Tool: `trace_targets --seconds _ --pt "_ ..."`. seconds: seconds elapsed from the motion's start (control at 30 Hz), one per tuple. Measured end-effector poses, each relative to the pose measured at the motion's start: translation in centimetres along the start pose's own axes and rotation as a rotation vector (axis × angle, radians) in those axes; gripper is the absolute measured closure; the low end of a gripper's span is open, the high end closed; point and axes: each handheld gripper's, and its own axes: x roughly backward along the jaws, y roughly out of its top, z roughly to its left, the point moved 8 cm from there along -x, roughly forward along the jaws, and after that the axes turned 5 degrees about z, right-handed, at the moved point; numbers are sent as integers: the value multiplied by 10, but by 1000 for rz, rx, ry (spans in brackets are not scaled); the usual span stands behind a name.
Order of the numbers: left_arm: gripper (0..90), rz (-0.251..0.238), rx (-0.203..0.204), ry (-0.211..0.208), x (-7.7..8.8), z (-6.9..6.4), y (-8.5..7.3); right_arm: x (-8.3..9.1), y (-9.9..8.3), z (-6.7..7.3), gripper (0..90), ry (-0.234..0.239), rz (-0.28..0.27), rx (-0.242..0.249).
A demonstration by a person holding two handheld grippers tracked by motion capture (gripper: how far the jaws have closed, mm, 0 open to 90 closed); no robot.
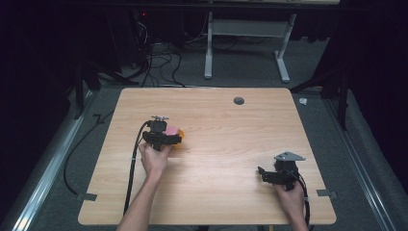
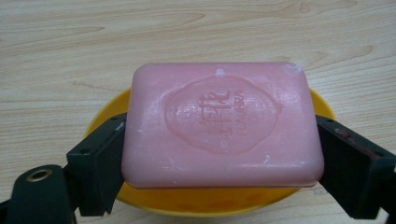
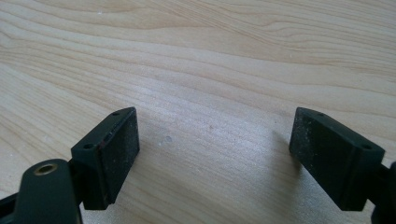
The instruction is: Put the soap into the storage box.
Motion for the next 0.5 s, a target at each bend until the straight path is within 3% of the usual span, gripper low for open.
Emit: trace_targets --seconds 0.5 --pt "133 31 2 6 -7 1 -2 0 0 0 166 0 0 1"
